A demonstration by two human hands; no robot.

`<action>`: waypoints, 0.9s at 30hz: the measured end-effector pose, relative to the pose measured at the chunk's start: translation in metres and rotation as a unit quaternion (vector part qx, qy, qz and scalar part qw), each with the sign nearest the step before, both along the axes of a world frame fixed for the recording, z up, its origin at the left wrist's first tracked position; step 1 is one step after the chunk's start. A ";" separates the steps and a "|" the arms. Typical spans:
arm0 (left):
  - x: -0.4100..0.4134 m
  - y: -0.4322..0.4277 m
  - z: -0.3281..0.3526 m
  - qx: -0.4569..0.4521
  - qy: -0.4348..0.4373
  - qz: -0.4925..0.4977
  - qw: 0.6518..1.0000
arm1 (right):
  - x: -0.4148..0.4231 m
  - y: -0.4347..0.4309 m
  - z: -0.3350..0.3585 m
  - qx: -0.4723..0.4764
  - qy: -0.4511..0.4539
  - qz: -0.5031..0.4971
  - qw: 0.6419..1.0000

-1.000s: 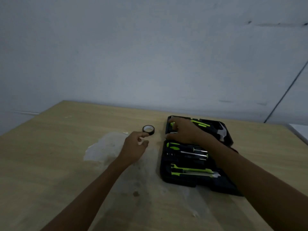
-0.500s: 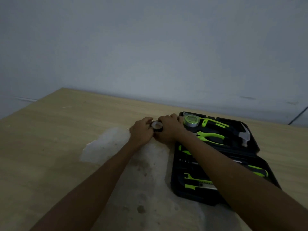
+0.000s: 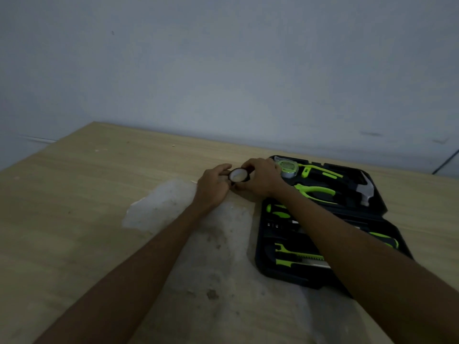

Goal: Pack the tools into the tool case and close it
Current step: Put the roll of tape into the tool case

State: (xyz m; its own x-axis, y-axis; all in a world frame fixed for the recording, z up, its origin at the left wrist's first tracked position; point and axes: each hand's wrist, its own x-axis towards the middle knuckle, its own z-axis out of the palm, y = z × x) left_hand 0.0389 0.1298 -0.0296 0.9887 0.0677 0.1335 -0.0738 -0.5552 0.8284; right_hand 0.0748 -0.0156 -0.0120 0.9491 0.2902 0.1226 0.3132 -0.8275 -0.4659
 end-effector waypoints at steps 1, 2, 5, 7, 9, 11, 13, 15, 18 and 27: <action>-0.002 -0.002 0.002 -0.011 0.001 -0.011 1.000 | -0.004 -0.004 0.002 0.008 -0.001 0.008 1.000; -0.004 -0.005 0.003 -0.019 -0.002 -0.024 1.000 | -0.009 -0.008 0.004 0.014 0.001 0.013 1.000; -0.019 -0.020 0.010 -0.034 -0.019 -0.059 0.998 | -0.031 -0.028 0.010 0.047 -0.023 0.016 0.998; -0.025 -0.030 0.017 -0.038 -0.024 -0.079 0.996 | -0.045 -0.042 0.015 0.070 -0.039 0.009 0.997; -0.036 -0.045 0.026 -0.040 -0.037 -0.103 0.993 | -0.062 -0.061 0.020 0.093 -0.051 0.009 0.994; -0.046 -0.061 0.033 -0.045 -0.048 -0.124 0.990 | -0.076 -0.084 0.021 0.121 -0.059 -0.007 0.991; -0.059 -0.078 0.038 -0.041 -0.045 -0.155 0.986 | -0.095 -0.107 0.025 0.133 -0.058 -0.025 0.989; -0.070 -0.097 0.040 -0.030 -0.043 -0.185 0.981 | -0.115 -0.128 0.030 0.135 -0.052 -0.035 0.989; -0.084 -0.123 0.043 -0.011 -0.038 -0.224 0.974 | -0.138 -0.155 0.035 0.142 -0.047 -0.042 0.988; -0.106 -0.178 0.039 0.013 -0.019 -0.291 0.956 | -0.187 -0.216 0.040 0.136 0.001 -0.068 0.988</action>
